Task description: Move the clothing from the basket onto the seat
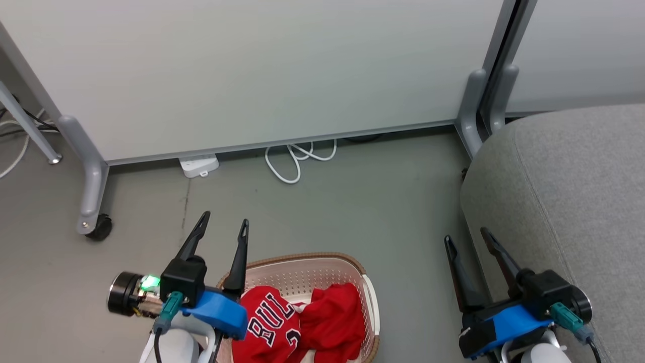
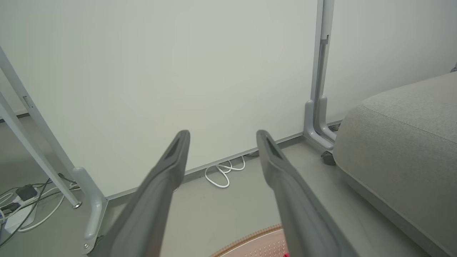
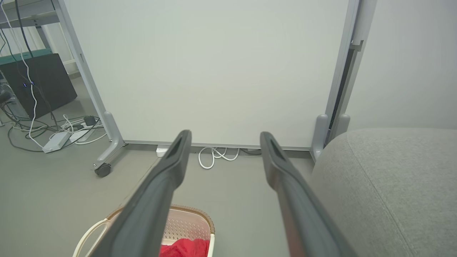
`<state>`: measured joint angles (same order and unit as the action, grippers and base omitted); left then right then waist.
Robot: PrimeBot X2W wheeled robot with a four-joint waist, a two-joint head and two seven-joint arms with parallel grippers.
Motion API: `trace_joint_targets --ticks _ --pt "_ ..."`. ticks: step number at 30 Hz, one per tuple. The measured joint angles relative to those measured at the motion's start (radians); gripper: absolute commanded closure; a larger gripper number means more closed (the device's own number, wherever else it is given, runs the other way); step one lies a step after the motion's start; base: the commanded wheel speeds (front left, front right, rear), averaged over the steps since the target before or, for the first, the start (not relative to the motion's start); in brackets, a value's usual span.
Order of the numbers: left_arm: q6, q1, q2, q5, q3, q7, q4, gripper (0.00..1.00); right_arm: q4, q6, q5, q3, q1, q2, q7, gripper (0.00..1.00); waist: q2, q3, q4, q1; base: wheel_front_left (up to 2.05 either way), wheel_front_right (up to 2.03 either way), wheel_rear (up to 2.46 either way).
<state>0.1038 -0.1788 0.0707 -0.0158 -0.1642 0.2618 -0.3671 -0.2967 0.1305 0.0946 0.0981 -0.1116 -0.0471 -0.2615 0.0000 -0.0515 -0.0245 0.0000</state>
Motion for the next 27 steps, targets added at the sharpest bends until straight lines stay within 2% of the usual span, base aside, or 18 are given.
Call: trace_joint_targets --ticks 13,27 --pt "0.022 -0.205 0.071 -0.002 -0.154 0.001 -0.201 0.00 0.069 0.000 -0.008 0.036 -0.116 -0.001 -0.001 0.00 0.0000 -0.156 0.088 0.0000 0.00 0.00 0.00" --pt "0.026 -0.440 0.194 -0.081 -0.499 0.001 -0.436 0.00 0.140 0.000 0.005 0.081 -0.250 -0.002 -0.001 0.00 -0.0001 -0.414 0.208 0.0002 0.00 0.00 0.00"
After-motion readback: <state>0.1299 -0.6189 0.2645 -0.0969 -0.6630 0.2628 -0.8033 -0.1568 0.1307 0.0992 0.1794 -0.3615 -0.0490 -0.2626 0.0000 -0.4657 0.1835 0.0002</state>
